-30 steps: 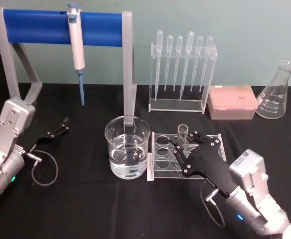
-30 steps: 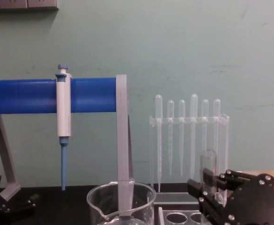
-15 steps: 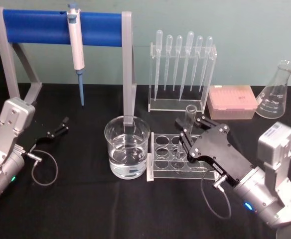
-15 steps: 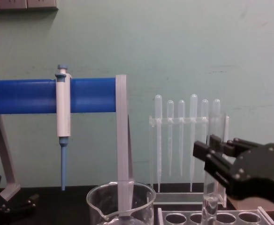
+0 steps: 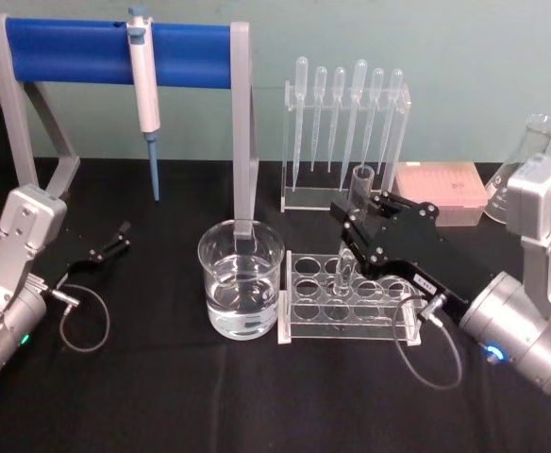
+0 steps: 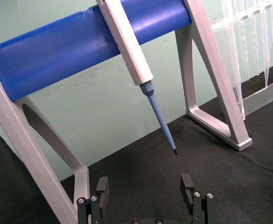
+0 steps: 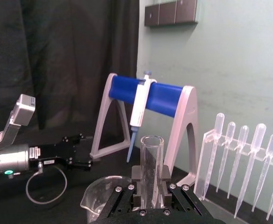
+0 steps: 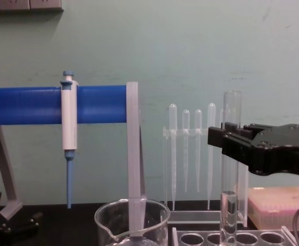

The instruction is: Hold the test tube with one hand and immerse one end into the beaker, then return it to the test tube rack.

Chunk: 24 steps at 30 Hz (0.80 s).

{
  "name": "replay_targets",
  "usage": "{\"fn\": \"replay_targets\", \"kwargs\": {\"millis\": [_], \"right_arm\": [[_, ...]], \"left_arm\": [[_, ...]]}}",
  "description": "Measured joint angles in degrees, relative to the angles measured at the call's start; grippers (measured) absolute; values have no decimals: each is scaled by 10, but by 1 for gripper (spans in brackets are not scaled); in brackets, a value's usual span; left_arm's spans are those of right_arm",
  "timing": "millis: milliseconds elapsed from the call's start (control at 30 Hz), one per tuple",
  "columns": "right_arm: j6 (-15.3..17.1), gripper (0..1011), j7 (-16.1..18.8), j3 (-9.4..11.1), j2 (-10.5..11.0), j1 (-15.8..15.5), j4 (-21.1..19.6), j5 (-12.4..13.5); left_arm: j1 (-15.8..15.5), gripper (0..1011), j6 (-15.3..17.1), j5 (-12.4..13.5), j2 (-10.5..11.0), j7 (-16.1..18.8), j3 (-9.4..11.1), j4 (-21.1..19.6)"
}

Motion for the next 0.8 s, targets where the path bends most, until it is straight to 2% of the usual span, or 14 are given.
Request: {"fn": "replay_targets", "kwargs": {"millis": [33,133,267,433,800], "right_arm": [[19,241,4,1,4,6,-4,7],[46,241,10,2,11,16,-5,22],[67,242,14,1,18,24,-4,36],[79,241,12,-5,25,30,-3,41],[78,241,7,-11,30,34,-2,42]], "left_arm": [[0,1000,0,0,0,0,0,0],[0,1000,0,0,0,0,0,0],[0,1000,0,0,0,0,0,0],[0,1000,0,0,0,0,0,0],[0,1000,0,0,0,0,0,0]]}}
